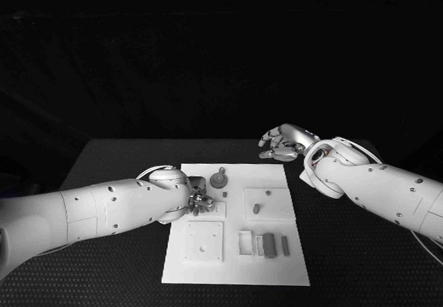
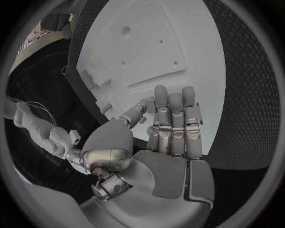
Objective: Assemble the parts on the task board
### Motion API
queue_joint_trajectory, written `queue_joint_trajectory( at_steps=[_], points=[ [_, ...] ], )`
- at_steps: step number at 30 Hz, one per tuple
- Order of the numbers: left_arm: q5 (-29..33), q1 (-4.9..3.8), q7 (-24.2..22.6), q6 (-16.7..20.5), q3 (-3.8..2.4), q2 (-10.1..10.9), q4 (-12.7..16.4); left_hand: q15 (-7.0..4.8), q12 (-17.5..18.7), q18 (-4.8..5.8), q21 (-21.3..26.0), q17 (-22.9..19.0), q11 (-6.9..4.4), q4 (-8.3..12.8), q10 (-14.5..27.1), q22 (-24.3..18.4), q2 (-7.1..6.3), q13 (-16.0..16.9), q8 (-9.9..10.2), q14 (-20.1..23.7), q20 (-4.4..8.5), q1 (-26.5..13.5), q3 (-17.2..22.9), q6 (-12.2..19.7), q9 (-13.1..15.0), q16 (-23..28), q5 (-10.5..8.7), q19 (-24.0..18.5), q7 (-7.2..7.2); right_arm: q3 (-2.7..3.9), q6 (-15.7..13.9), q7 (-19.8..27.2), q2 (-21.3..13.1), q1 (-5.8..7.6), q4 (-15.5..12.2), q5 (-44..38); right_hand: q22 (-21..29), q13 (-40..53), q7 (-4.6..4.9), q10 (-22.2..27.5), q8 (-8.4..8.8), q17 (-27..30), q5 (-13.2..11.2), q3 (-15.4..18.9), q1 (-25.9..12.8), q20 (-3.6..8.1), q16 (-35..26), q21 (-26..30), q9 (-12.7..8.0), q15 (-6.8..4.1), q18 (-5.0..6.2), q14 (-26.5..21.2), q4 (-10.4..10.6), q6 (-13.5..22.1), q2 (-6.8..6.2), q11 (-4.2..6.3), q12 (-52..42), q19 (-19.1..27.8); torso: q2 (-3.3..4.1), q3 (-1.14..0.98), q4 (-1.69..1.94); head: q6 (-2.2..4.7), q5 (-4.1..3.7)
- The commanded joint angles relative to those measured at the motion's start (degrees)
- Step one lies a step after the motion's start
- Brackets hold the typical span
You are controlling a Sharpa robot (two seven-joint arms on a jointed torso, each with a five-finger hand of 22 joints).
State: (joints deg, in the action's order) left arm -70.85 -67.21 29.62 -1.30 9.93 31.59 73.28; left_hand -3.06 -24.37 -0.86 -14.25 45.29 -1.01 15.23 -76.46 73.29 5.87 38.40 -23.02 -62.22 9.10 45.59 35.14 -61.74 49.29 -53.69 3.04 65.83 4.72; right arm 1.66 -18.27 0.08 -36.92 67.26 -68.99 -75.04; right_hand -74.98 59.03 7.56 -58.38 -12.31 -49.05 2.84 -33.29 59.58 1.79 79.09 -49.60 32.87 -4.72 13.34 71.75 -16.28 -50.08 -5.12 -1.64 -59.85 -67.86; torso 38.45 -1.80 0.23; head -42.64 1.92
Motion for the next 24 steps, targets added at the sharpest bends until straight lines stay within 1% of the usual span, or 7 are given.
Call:
queue_joint_trajectory(
  at_steps=[1, 4, 10, 17, 21, 23, 24],
  points=[
    [0.86, 0.24, 0.16, 0.80, 0.13, 0.39, -0.27, -0.34, -0.32, -0.21, 0.22, -0.09, -0.63, -0.05, 1.16, 0.07, 0.72, 0.07, -0.29, 0.06, -0.14, -0.14, 0.00, -3.72, 0.10, -0.24, 0.13, 0.22, -3.12, 0.02, 0.60, 0.19, 0.03, -0.05, 0.02, 0.04, -0.84, -0.10, 0.76, 0.03, 0.36, -0.07, 0.05, 0.20, -0.40, 0.18, -0.28, 0.28, -0.08, 0.20, 1.66, -0.02, 0.19, -0.49, 0.03, -0.16, -0.16, 0.00, 0.01, 0.02, -0.03, -0.02, -0.10],
    [2.35, 0.24, -0.15, 1.56, 0.08, 0.68, -0.21, -0.36, -0.35, -0.21, 0.23, -0.13, -0.64, -0.04, 1.16, 0.11, 0.80, 0.08, -0.29, 0.06, -0.13, -0.26, -0.01, -3.74, 0.12, -0.28, 0.06, 0.24, -3.13, 0.02, 0.62, 0.19, 0.02, -0.10, 0.01, 0.04, -0.84, -0.10, 0.76, 0.03, 0.36, -0.07, 0.05, 0.19, -0.40, 0.18, -0.28, 0.28, -0.08, 0.20, 1.66, -0.02, 0.19, -0.49, 0.04, -0.16, -0.16, 0.00, 0.00, 0.02, 0.00, 0.02, -0.11],
    [8.40, 0.22, -0.24, 1.68, -0.04, 1.19, -0.03, -0.36, -0.34, -0.20, 0.31, -0.24, -0.61, 0.15, 1.31, 0.16, 0.83, 0.07, -0.23, 0.18, -0.12, -0.45, 0.00, -3.65, 0.14, -0.32, -0.04, 0.15, -3.11, 0.02, 0.71, 0.15, -0.02, -0.13, 0.06, 0.04, -0.84, -0.11, 0.75, 0.02, 0.36, -0.07, 0.05, 0.17, -0.39, 0.18, -0.29, 0.28, -0.08, 0.19, 1.66, -0.01, 0.17, -0.50, 0.06, -0.16, -0.17, 0.00, 0.00, 0.00, -0.03, 0.04, -0.21],
    [14.05, 0.17, 0.16, 1.18, -1.24, 1.76, -0.03, -0.34, -0.36, -0.17, 0.37, -0.33, -0.57, 0.25, 1.39, 0.23, 1.02, 0.06, -0.18, 0.28, -0.13, -0.63, 0.02, -3.60, 0.17, -0.37, -0.07, 0.11, -3.07, 0.02, 0.83, -0.07, -0.03, -0.15, 0.13, 0.01, -0.85, -0.11, 0.75, 0.02, 0.36, -0.07, 0.05, 0.14, -0.38, 0.19, -0.29, 0.29, -0.09, 0.19, 1.66, -0.01, 0.14, -0.50, 0.06, -0.15, -0.19, 0.00, -0.01, -0.02, -0.04, -0.04, -0.24],
    [15.05, -0.11, 0.71, -1.41, -1.59, 1.90, -0.53, -0.36, -0.42, -0.19, 0.36, -0.37, -0.60, 0.44, 1.33, 0.29, 1.08, 0.08, -0.20, 0.24, -0.09, -0.64, 0.05, -3.65, 0.20, -0.46, -0.07, 0.16, -3.09, 0.02, 0.91, -0.16, 0.00, -0.15, 0.19, 0.01, -0.85, -0.11, 0.75, 0.02, 0.36, -0.07, 0.05, 0.12, -0.35, 0.20, -0.29, 0.29, -0.09, 0.19, 1.66, -0.01, 0.11, -0.50, 0.06, -0.15, -0.19, 0.00, -0.01, -0.05, -0.01, -0.06, -0.30],
    [15.55, -0.44, 1.47, -5.12, -1.63, 1.72, -1.13, -0.36, -0.43, -0.19, 0.36, -0.38, -0.61, 0.51, 1.33, 0.31, 1.06, 0.08, -0.20, 0.24, -0.09, -0.66, 0.05, -3.66, 0.22, -0.49, -0.09, 0.17, -3.10, 0.02, 0.97, -0.18, 0.06, -0.15, 0.22, 0.01, -0.85, -0.12, 0.75, 0.02, 0.36, -0.07, 0.05, 0.12, -0.35, 0.20, -0.29, 0.29, -0.09, 0.19, 1.66, -0.01, 0.10, -0.51, 0.06, -0.15, -0.20, 0.00, -0.02, -0.08, -0.02, -0.10, -0.28],
    [15.58, -0.57, 1.67, -6.02, -1.64, 1.65, -1.32, -0.36, -0.44, -0.19, 0.36, -0.39, -0.61, 0.57, 1.34, 0.33, 1.03, 0.08, -0.19, 0.25, -0.09, -0.67, 0.04, -3.66, 0.22, -0.50, -0.12, 0.17, -3.10, 0.02, 0.97, -0.20, 0.08, -0.15, 0.25, 0.01, -0.85, -0.12, 0.74, 0.02, 0.36, -0.07, 0.05, 0.11, -0.35, 0.20, -0.29, 0.29, -0.09, 0.18, 1.66, -0.01, 0.09, -0.51, 0.06, -0.15, -0.20, 0.00, -0.01, -0.06, -0.04, -0.08, -0.26]
  ],
)
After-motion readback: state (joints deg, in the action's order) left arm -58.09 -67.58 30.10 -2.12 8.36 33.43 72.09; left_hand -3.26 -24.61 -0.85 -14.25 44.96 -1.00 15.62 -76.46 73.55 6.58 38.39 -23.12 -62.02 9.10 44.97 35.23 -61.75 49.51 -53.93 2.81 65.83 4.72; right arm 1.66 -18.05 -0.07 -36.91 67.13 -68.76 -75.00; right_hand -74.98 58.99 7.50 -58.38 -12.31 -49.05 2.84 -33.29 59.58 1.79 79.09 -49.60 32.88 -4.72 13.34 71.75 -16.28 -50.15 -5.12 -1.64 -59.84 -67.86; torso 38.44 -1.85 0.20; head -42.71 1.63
